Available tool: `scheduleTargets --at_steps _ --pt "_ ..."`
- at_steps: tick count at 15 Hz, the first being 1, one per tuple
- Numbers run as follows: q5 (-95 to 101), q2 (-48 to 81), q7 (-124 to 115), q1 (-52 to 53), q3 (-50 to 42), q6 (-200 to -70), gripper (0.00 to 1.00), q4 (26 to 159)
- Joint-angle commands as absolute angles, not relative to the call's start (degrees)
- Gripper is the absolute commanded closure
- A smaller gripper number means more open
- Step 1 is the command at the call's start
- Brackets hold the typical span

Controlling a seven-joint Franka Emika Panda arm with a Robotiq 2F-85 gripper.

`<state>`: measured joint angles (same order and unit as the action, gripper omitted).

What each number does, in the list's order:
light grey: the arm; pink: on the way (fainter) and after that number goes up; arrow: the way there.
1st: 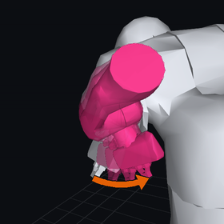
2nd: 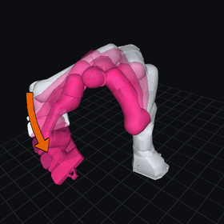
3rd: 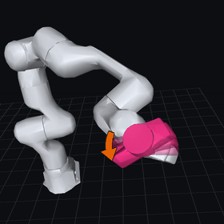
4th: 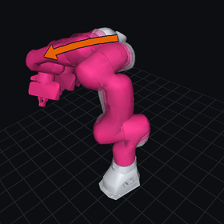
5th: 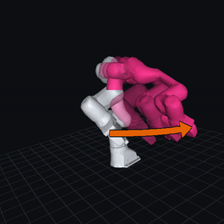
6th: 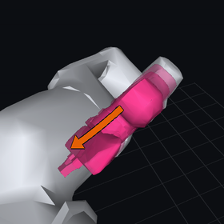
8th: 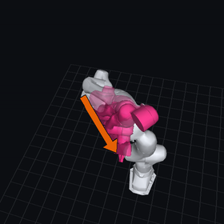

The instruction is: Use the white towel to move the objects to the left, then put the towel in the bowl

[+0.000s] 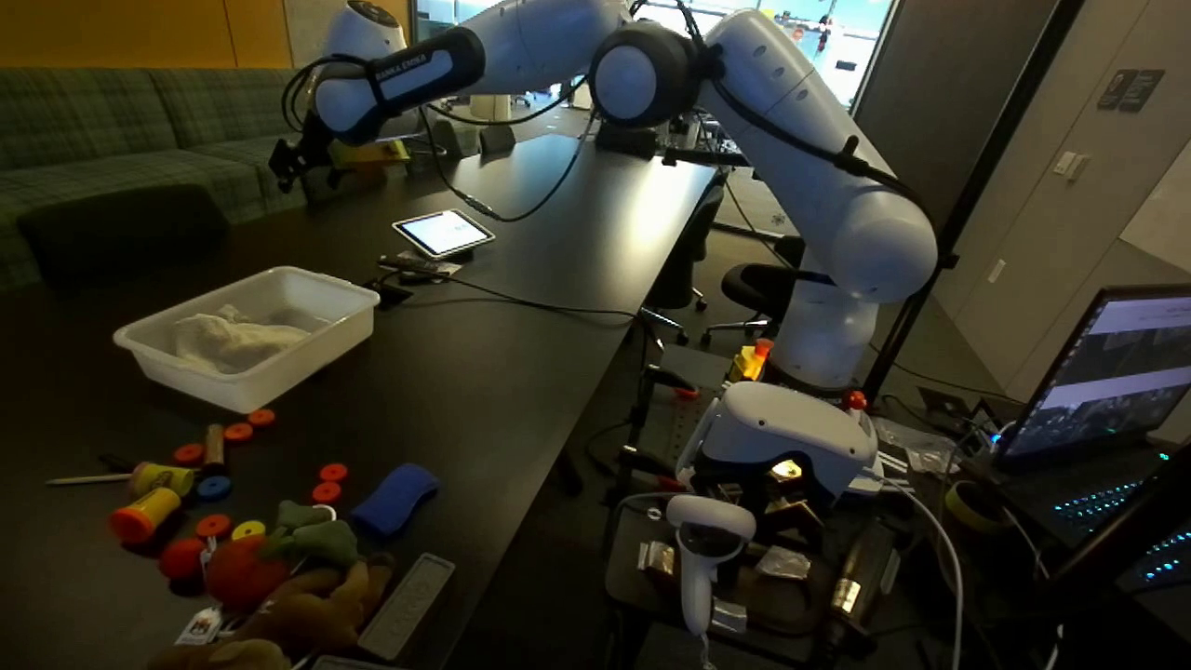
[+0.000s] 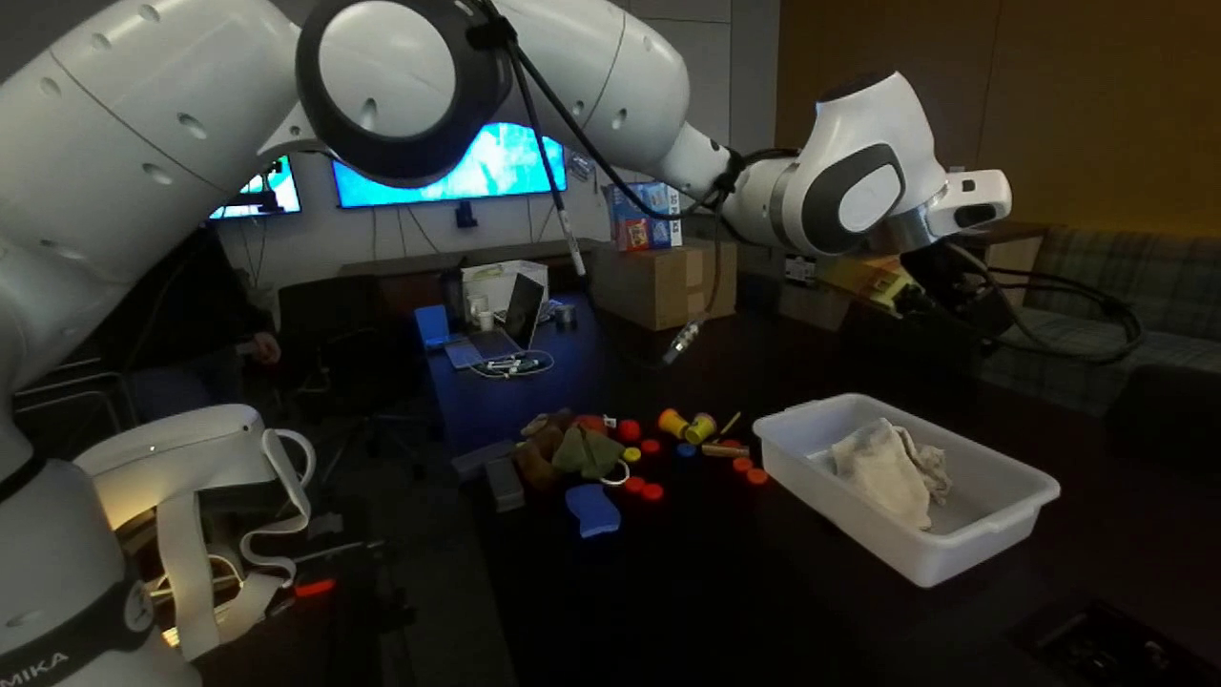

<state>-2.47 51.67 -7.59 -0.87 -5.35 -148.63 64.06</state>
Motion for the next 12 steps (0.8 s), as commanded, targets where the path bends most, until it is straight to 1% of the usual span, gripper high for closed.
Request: scheduleTargets --at_steps 1,6,12 --pt "-2.0 40.72 -6.83 -0.54 -4.26 -143.61 0.0 77.81" --pt "-2.92 29.72 -5.14 -1.15 -2.13 -137.49 0.0 91.06" --pt "-6.03 13.77 2.36 -2.85 0.32 -126.31 0.0 107.92"
